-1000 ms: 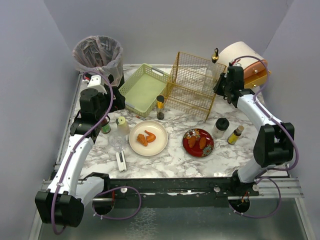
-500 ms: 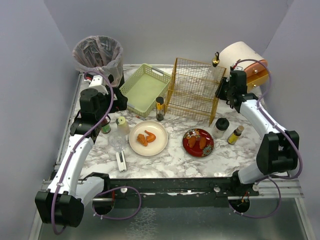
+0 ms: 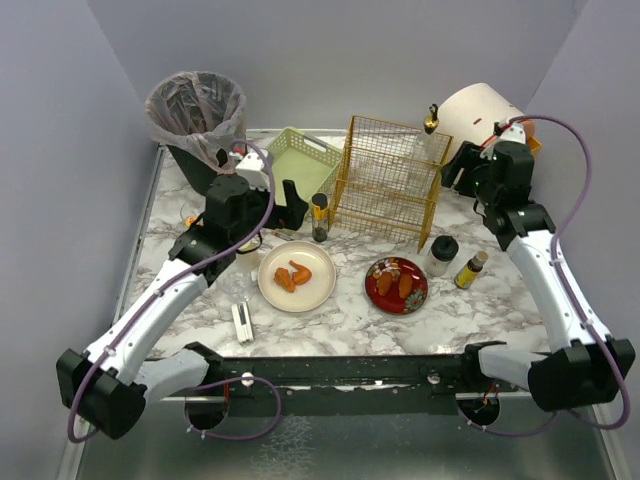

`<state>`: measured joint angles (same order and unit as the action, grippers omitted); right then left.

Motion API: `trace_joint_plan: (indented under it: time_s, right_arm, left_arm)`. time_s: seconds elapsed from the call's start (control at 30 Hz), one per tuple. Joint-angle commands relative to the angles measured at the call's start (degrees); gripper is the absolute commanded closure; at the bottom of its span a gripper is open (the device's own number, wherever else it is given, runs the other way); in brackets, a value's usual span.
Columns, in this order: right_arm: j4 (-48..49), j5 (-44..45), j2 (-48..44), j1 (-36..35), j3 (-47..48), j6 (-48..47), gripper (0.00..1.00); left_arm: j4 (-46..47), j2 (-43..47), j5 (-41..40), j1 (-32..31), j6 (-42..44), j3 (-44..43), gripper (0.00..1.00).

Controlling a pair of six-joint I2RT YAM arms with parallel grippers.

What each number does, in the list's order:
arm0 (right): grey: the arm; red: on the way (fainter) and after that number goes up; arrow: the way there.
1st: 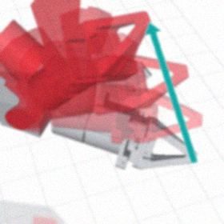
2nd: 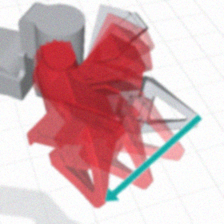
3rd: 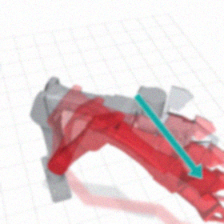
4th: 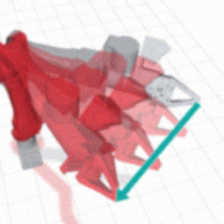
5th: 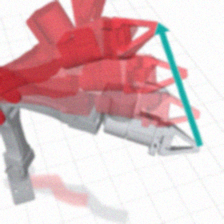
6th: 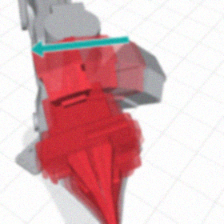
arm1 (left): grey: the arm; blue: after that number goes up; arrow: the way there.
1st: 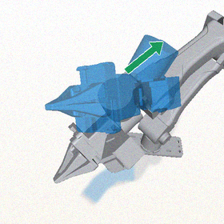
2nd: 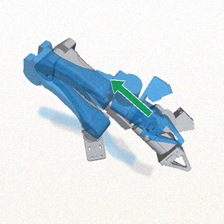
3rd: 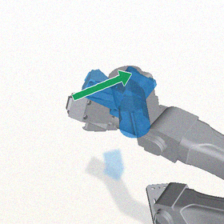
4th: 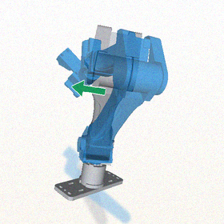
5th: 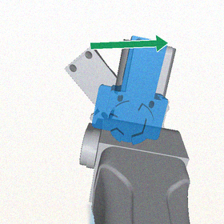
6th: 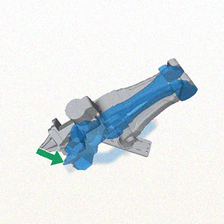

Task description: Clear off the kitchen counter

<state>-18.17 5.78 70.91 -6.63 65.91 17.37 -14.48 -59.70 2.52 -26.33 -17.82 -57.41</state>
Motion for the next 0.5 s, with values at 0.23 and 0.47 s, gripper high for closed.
trace_joint_plan:
  time_s: [0.23,0.47]
  right_arm:
    - [-10.71,-12.09,-14.35,0.22,-6.24,2.85,0.22]
    - [-14.57,-12.17,-18.88,0.26,-8.8,2.86,0.2]
  left_arm:
    - [0.6,-14.44,-21.68,-12.43,-4.83,-7.11,0.01]
    - [-0.32,-23.05,-28.41,-14.37,-9.62,-12.03,0.01]
